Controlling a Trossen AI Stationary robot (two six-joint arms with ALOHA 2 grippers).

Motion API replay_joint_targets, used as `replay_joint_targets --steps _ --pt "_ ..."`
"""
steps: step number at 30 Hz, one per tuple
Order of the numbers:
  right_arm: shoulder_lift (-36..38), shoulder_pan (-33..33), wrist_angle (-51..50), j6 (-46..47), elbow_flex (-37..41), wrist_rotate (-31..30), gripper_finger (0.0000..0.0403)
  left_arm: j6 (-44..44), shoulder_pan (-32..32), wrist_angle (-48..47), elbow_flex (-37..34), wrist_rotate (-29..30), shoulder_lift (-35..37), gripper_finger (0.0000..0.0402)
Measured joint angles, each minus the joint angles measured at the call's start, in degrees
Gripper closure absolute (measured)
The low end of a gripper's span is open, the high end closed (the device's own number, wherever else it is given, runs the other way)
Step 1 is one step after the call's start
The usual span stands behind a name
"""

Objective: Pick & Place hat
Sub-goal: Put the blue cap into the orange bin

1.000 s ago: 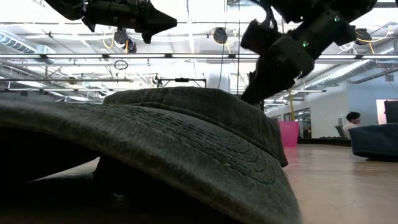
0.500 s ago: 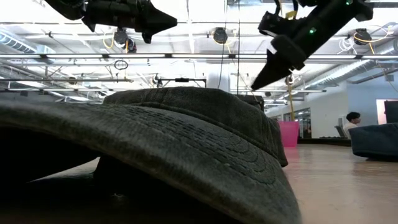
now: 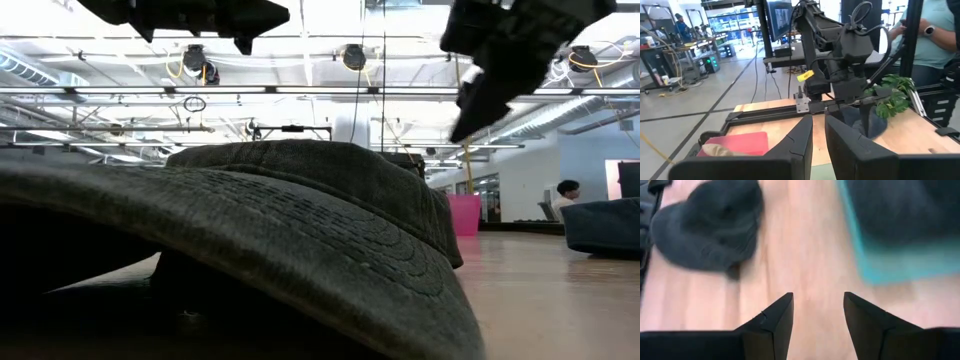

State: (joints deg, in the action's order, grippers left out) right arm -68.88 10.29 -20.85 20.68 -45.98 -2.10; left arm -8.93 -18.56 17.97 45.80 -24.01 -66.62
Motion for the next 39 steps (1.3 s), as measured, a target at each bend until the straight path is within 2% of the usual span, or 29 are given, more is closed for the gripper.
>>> replay_joint_targets --steps 5,17,22,27,39 --pt "0.10 1.96 -8.95 6.62 0.02 6.11 0.0248 -0.04 -0.16 -0.26 0.00 0.02 -0.01 0.0339" --pt "0.13 8.71 -22.28 19.88 0.02 21.59 0.0248 -1.28 -1.51 -2.08 0.00 0.12 -0.01 0.0339" --pt "0.13 9.16 -27.30 20.72 0.02 21.93 0.0248 -6.97 -1.51 -3.71 0.00 0.19 -0.01 0.0339" --pt "0.10 10.50 -31.09 21.30 0.02 21.69 0.0248 -7.00 -1.51 -4.82 0.00 1.15 -0.01 0.0339" --pt "0.08 19.84 -36.15 18.92 0.00 12.81 0.0248 -3.04 -1.44 -10.33 0.00 2.15 -0.01 0.0339"
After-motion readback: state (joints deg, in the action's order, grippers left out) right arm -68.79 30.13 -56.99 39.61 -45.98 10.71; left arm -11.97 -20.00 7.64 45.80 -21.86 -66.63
